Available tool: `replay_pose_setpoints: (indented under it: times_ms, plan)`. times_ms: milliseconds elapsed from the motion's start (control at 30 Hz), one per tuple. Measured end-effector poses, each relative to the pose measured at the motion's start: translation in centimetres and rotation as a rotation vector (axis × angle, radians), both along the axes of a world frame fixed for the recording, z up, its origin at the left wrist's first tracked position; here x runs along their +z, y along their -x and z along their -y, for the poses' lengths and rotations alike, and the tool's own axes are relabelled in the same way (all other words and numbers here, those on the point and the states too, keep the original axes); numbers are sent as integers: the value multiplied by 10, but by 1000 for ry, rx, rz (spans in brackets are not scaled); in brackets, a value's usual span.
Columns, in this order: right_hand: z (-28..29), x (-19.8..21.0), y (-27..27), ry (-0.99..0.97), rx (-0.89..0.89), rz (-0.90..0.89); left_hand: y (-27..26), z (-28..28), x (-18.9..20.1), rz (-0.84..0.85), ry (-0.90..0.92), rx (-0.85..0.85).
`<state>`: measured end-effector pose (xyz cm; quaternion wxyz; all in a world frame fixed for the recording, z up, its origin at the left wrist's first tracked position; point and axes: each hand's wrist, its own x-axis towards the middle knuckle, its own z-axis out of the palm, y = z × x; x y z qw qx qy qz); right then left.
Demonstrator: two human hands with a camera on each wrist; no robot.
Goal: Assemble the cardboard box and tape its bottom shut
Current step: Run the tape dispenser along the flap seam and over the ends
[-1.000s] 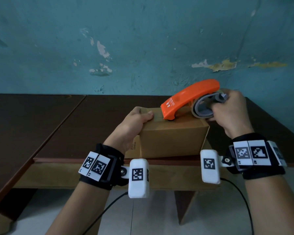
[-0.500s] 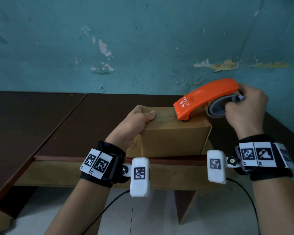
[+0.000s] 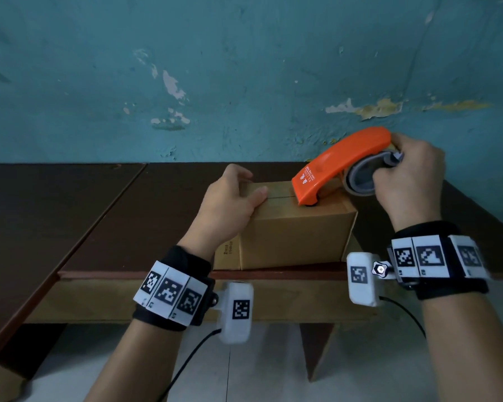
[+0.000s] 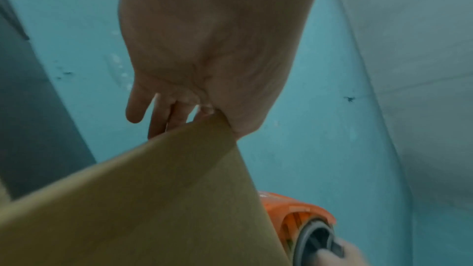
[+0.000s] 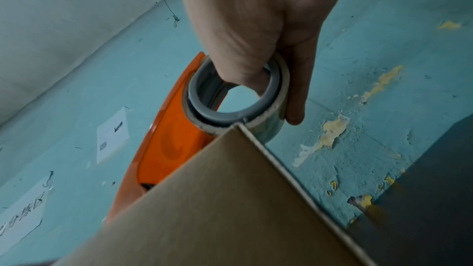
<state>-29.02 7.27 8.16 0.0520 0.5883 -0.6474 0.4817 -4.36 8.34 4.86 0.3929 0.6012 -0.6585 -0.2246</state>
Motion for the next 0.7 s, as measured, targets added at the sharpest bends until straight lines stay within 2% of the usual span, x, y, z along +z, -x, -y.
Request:
replay_pose_setpoints:
  times_ms: [133,267,333,467,533,633,667,700]
  plan:
    - [0,1,2,-9,13,-9,10,-5,9,430,281,-34]
    - [2,1,4,-5,9,-6,38,-17,8,684,197,-181]
    - [4,0,5,-8,7,-7,47,-18,0,805,176,-189]
    - [4,-4,6,-25,-11,47,46,-16,-3,865,183,-191]
    - [5,-11,2,26,-9,226,46,-15,-2,863,185,-194]
    - [10,-18,-9,50,176,887,47,-15,-4,856,183,-183]
    - [11,-19,-15,32,256,1062,48,-15,-3,854,182,-185]
    - [12,-20,-22,6,306,1156,48,-15,-3,852,181,-188]
